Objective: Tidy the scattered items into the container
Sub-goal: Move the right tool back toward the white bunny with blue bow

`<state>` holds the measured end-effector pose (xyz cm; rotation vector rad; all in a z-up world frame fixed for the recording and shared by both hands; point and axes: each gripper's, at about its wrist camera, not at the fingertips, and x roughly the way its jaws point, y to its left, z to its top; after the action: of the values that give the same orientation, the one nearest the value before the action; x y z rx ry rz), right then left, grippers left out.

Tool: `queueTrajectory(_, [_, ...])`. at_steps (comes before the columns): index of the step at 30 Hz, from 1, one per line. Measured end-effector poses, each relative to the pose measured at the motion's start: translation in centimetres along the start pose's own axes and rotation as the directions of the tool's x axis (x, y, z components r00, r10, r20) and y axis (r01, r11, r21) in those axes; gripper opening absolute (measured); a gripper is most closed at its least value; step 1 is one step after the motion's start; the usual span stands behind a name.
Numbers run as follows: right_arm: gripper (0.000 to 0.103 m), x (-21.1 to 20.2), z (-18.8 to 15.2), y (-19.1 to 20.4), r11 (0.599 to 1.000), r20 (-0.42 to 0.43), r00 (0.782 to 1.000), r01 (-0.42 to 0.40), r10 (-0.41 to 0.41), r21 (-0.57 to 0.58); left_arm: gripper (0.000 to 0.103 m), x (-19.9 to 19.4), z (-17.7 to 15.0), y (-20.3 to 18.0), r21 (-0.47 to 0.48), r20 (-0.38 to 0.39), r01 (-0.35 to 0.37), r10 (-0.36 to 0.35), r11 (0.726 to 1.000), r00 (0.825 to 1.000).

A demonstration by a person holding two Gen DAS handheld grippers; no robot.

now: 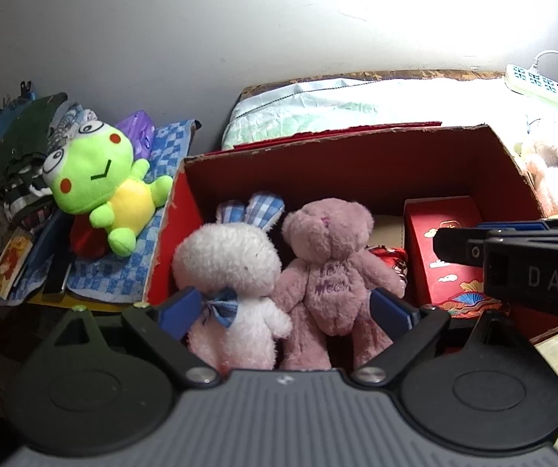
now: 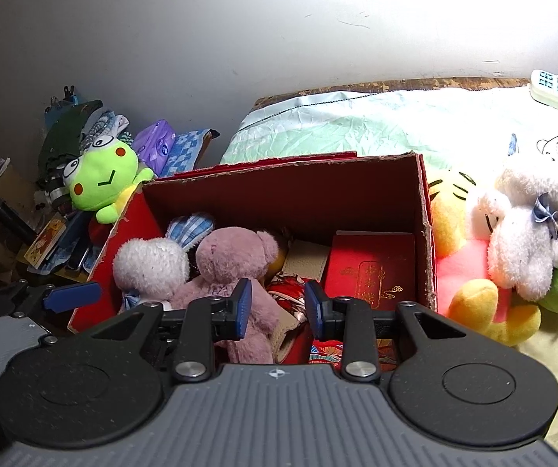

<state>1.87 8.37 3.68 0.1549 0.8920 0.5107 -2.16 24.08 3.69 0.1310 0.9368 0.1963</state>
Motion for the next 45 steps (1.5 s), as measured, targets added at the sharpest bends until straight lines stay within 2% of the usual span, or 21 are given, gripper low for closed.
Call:
queueTrajectory(20, [0.034, -4.4, -0.4, -3.8, 0.999, 0.012, 0.999, -0.039, 0.040, -0.034, 0.097, -2.4, 0.1, -5.7, -0.022, -0.004, -0.039, 0.039, 0.999, 0.999])
queueTrajectory(34, [0.034, -7.0, -1.0, -7.6, 1.000, 0.017, 0.999, -0.028, 0.028, -0.013, 0.098, -3.8, 0.6, -10.7, -0.006, 0.009, -0.020, 0.021, 1.000, 1.000])
queueTrajectory(45, [0.034, -8.8, -0.6, -12.3, 1.000, 0.031, 0.999, 0.005, -0.006, 0.025, 0.098, -4.0, 2.2, -15.7, 0.038, 0.022, 0.011, -0.012, 0.999, 1.000])
